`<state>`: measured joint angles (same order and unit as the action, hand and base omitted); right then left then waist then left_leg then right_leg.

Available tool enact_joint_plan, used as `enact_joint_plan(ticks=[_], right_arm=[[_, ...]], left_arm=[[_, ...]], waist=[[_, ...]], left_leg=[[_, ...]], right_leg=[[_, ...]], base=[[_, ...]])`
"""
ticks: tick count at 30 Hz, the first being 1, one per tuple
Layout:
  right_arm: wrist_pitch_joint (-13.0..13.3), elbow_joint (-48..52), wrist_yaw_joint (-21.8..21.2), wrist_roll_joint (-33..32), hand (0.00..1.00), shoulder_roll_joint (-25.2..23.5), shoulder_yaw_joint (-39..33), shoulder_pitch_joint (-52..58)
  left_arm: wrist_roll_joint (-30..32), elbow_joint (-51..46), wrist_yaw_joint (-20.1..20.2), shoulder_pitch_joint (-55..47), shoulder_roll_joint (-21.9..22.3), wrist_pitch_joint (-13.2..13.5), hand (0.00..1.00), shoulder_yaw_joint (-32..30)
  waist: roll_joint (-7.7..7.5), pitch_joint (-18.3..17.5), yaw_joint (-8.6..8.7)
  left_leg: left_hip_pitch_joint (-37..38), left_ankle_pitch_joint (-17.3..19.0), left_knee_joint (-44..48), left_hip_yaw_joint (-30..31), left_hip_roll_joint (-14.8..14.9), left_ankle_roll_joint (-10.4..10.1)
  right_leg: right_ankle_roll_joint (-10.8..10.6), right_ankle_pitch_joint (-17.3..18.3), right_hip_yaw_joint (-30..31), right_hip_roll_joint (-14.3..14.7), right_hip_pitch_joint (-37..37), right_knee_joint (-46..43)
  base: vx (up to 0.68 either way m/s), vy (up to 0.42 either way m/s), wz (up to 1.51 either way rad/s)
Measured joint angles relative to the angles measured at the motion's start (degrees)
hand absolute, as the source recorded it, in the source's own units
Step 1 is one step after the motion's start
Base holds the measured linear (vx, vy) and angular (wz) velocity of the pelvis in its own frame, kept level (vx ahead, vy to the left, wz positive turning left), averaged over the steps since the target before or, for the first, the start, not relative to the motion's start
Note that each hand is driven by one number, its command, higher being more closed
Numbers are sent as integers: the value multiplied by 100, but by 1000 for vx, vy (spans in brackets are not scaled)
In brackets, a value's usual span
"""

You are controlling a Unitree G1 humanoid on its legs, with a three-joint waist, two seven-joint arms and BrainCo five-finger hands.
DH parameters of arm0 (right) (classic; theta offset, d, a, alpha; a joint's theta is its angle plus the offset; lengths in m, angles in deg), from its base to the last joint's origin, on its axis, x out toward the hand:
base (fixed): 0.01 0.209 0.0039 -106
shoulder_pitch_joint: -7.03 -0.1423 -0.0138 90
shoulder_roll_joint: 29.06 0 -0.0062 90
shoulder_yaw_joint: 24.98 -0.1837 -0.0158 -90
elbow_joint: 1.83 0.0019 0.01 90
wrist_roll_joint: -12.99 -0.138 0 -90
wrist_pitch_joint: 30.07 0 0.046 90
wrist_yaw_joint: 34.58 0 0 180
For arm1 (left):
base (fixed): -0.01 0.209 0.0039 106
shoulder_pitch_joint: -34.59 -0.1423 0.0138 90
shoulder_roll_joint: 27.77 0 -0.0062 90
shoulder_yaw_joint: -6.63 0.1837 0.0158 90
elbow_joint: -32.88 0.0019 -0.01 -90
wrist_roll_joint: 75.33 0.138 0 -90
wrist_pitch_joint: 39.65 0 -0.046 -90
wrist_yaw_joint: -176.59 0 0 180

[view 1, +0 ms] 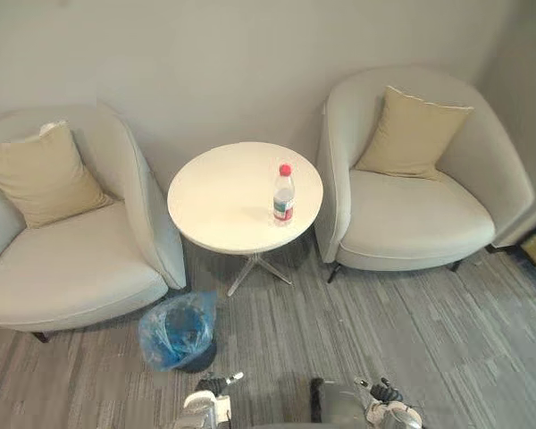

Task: Gather rubbish on tea table into small bin, then transfer packed bag to large trash can.

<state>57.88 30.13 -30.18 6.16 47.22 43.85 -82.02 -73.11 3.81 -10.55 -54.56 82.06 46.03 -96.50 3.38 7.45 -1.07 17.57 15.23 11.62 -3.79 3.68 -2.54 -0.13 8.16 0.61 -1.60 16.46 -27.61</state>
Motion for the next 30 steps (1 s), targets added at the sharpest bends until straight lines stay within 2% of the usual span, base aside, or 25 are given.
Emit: enact_joint_plan(ticks=[1,2,3,4,6,8,10,11,12,13,16,19,20,21,22,23,25,27,29,30], right_arm=[[-1,-17,11,-4,0,9,-3,3],[-7,-17,22,-3,0,7,-2,11],[-14,-18,30,-15,0,0,1,41],[-17,-14,71,-50,0,1,56,114],[-23,-110,90,-59,0,-1,79,159],[-27,-140,114,-59,0,-7,110,171],[-25,-130,122,-73,0,-15,114,179],[-23,-128,121,-81,0,-12,114,187],[-21,-128,119,-80,0,7,113,209],[-30,-164,121,-58,0,-3,101,230],[-22,-162,114,-32,0,-195,79,263],[-25,-166,57,17,0,-218,202,276],[-27,-161,34,19,0,-228,236,277],[-28,-139,3,20,0,-202,260,275],[-17,-96,-3,12,0,-154,285,269],[-5,8,-2,15,0,-164,291,291],[4,106,-3,13,0,-176,321,365],[46,106,-9,12,0,-186,344,363],[56,103,-14,9,0,-179,346,354],[54,87,-16,10,0,-179,379,350]], left_arm=[[-1,6,1,9,1,4,0,-29],[-1,-5,-3,34,3,4,0,-94],[-6,-70,-11,54,5,-2,0,-144],[-8,-209,-23,67,-24,10,0,-163],[-16,-309,-27,52,4,24,0,-139],[-21,-353,-27,55,0,28,0,-88],[-25,-396,-25,53,-5,29,0,-40],[-18,-397,-22,54,-5,29,0,-39],[-12,-380,-18,49,-2,25,0,-37],[-3,-349,-11,59,-39,44,0,-39],[16,-337,7,72,-172,60,0,-52],[71,-230,75,65,-202,111,0,-42],[102,-221,112,67,-191,115,0,-37],[107,-215,125,67,-175,117,0,-37],[105,-179,131,69,-159,111,0,-33],[104,-177,132,69,-190,108,0,34],[102,-152,136,60,-212,106,0,121],[102,-79,152,70,-186,115,0,115],[102,-72,152,71,-183,113,0,110],[103,-76,150,70,-181,116,0,104]], waist=[[18,-11,22],[4,0,78],[-20,40,99],[-70,125,39],[-97,141,-82],[-110,143,-103],[-127,136,-112],[-124,135,-111],[-75,105,-112],[-157,102,-183],[-425,28,-225],[-503,-40,-226],[-497,-47,-236],[-472,-38,-242],[-401,-8,-226],[-402,-2,-210],[-430,-13,-204],[-430,-13,-184],[-431,-16,-172],[-462,-41,-167]], left_leg=[[-245,-72,506,81,63,-113],[-688,-217,1397,248,117,-303],[-1059,-485,2178,296,187,-395],[-1596,-701,3341,173,405,-411],[-1987,-526,3957,-291,636,-355],[-2240,-297,3627,-683,681,-220],[-2361,-206,2095,-1041,492,-204],[-2341,-302,1447,-1076,398,-167],[-2291,-691,443,-1049,288,-173],[-2180,-1090,192,-1037,177,-14],[-1917,-1026,-72,-1217,-103,179],[-1632,-929,-397,-1339,-348,274],[-1553,-827,-517,-1379,-394,284],[-1433,-767,-625,-1440,-432,295],[-1276,-770,-641,-1456,-429,321],[-1127,-715,-600,-1446,-455,360],[-874,-603,-537,-1311,-472,381],[-757,-601,-566,-1082,-471,384],[-718,-588,-569,-792,-463,361],[-760,-542,-515,-615,-471,271]], right_leg=[[23,94,-62,24,-101,90],[35,161,-202,11,-320,278],[74,178,-286,9,-566,464],[134,162,-418,2,-1006,777],[179,143,-568,6,-1476,1098],[177,147,-597,-23,-1838,1410],[80,179,-595,-118,-2003,1599],[30,215,-583,-142,-2036,1600],[-69,295,-579,-118,-2041,1580],[-151,346,-432,-138,-2060,1576],[-216,345,-215,-359,-2264,1806],[-251,360,-92,-551,-2308,1750],[-341,414,-57,-592,-2258,1558],[-455,486,15,-635,-2052,1045],[-499,508,64,-634,-1612,-25],[-642,511,131,-659,-1190,-1004],[-715,688,104,-682,-889,-1850],[-605,803,8,-728,-745,-1767],[-561,803,144,-716,-660,-1178],[-440,558,299,-666,-687,-415]], base=[[417,-316,41],[328,-243,62],[287,-203,76],[248,-173,55],[216,-130,18],[186,-33,1],[220,64,3],[229,143,3],[282,209,-6],[251,180,-11],[261,158,-11],[205,164,-23],[167,153,-25],[156,131,-27],[196,125,-17],[184,81,5],[218,19,48],[195,-32,76],[208,-114,81],[248,-226,73]])
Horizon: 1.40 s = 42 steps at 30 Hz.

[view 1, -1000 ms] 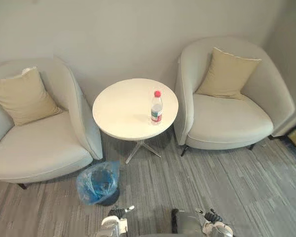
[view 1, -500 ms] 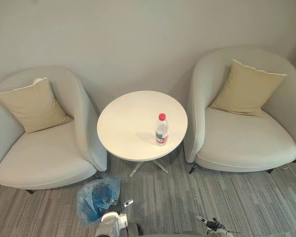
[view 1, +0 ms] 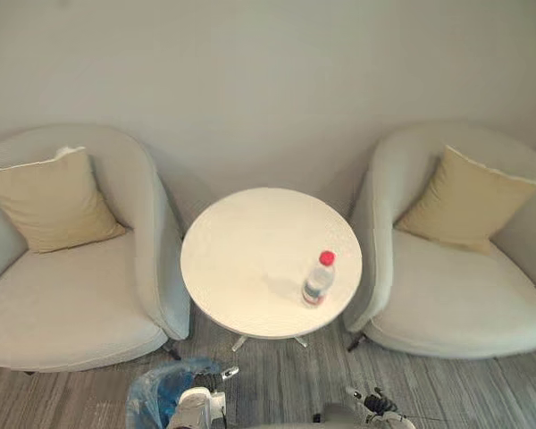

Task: Gather rubbish on tea table into small bin, then transfer packed bag to large trash can.

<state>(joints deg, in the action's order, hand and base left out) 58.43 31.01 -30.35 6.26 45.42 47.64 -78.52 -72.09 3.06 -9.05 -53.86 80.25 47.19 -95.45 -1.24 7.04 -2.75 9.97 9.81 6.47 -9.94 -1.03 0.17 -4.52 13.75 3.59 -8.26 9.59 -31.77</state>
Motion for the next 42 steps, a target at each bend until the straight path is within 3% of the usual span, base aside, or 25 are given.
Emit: enact_joint_plan(ticks=[1,2,4,6,10,15,18,22,27,36,42], right_arm=[[-4,-44,17,-9,0,12,75,5],[-6,-63,19,-7,0,46,78,-2],[-21,-169,25,3,0,237,80,3],[-10,-243,38,2,0,276,80,4],[-6,-232,63,4,0,288,322,-7],[5,68,164,105,0,359,657,5],[58,1141,242,428,0,384,1015,225],[239,2889,294,887,0,563,1155,662],[401,4112,300,1365,0,615,1292,1099],[450,4424,268,1805,0,733,1331,1246],[457,4418,306,1786,0,857,1429,986]], left_arm=[[2,-12,-10,11,7,11,0,-66],[3,12,-17,15,47,11,0,-110],[-3,57,-24,-68,193,-3,0,-236],[-3,131,-35,-76,195,-2,0,-255],[-1,127,-35,-45,159,-1,0,-135],[14,123,-78,-31,93,-1,0,210],[70,96,-183,-18,2,6,0,392],[142,-94,-194,-123,-48,28,0,550],[342,-343,-198,-274,-220,50,0,709],[536,-312,-185,-501,-342,64,0,989],[560,-218,-172,-492,-374,120,0,1099]], waist=[[-76,-22,-8],[5,-47,-23],[314,-213,-54],[380,-256,-41],[288,-234,-43],[270,-219,-35],[222,-140,-1],[240,-117,48],[185,-12,79],[395,-126,224],[400,-145,223]], left_leg=[[5,84,55,171,-28,-130],[7,93,73,223,36,-145],[8,98,39,256,362,-225],[11,60,45,290,509,-289],[-66,-86,5,492,679,-498],[-205,-280,-53,597,624,-523],[-211,-445,-195,632,556,-507],[-308,-402,-430,746,584,-506],[-370,-288,-425,708,585,-504],[-339,-315,-423,802,551,-528],[-391,-319,-417,1102,524,-522]], right_leg=[[-36,-280,138,10,-136,603],[-26,-231,87,56,-214,712],[103,-331,-25,319,-490,1179],[196,-414,-150,477,-659,1438],[309,-519,-337,632,-775,1738],[279,-726,-377,607,-830,2041],[250,-844,-406,534,-857,2215],[160,-957,-442,541,-734,2322],[135,-1140,-394,534,-779,2547],[130,-1314,-443,545,-952,2870],[144,-1430,-647,536,-1188,3258]], base=[[202,-218,59],[231,-265,27],[180,-187,1],[112,-159,1],[41,-120,20],[-26,-18,12],[-78,18,9],[-106,38,8],[-88,26,-6],[54,17,3],[48,2,17]])
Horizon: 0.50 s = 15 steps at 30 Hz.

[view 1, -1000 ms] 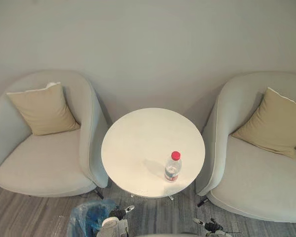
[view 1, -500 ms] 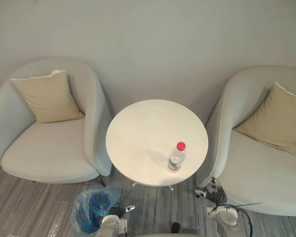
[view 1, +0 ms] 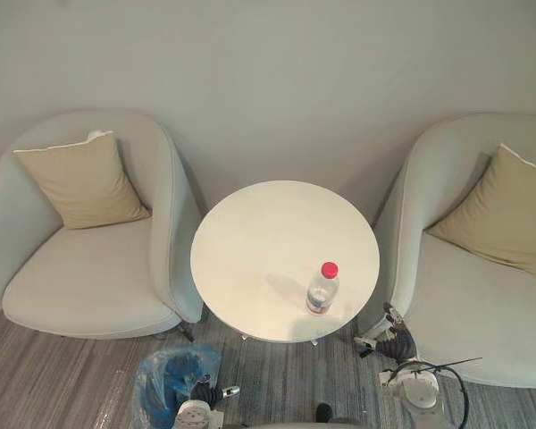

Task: Gather rubbish on tea table into small bin, then transfer packed bag to large trash can.

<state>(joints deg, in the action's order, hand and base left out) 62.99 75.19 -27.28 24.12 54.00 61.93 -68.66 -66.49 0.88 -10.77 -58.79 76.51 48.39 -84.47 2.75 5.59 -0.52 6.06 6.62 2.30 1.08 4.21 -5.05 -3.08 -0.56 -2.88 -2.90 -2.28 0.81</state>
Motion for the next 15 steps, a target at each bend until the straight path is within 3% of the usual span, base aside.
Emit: enact_joint_plan(ticks=[15], right_arm=[[38,-685,36,-239,0,129,105,-741]], left_arm=[[1,108,22,116,-80,-1,0,227]], waist=[[31,57,-27]], left_leg=[[-128,-5,-9,498,-35,14]], right_leg=[[14,-158,-423,-7,-272,425]], base=[[-10,-2,14]])
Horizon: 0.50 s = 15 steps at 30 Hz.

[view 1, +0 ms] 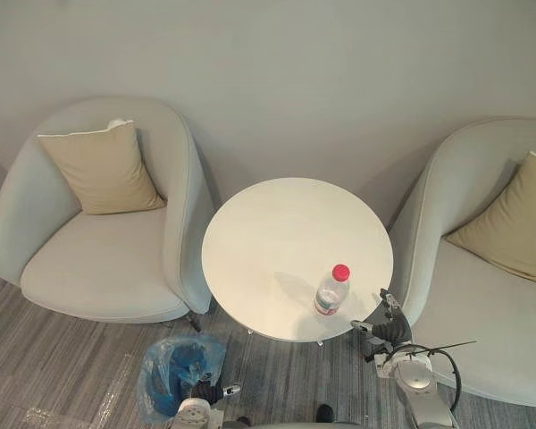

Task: Gather rubbish on tea table into small bin, then transfer packed bag to large trash can.

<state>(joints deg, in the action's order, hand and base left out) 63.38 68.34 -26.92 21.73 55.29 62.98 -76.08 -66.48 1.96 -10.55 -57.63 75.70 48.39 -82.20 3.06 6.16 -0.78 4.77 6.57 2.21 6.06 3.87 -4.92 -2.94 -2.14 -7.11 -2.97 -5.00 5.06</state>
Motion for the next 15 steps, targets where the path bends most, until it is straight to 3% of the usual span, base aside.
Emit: enact_joint_plan(ticks=[15], right_arm=[[-23,-409,65,-244,0,-4,342,-544]], left_arm=[[-14,-2,-38,155,-48,-11,0,275]], waist=[[62,109,-144]], left_leg=[[-301,-19,82,459,-74,25]], right_leg=[[-8,16,-335,-34,82,1]], base=[[-4,8,12]])
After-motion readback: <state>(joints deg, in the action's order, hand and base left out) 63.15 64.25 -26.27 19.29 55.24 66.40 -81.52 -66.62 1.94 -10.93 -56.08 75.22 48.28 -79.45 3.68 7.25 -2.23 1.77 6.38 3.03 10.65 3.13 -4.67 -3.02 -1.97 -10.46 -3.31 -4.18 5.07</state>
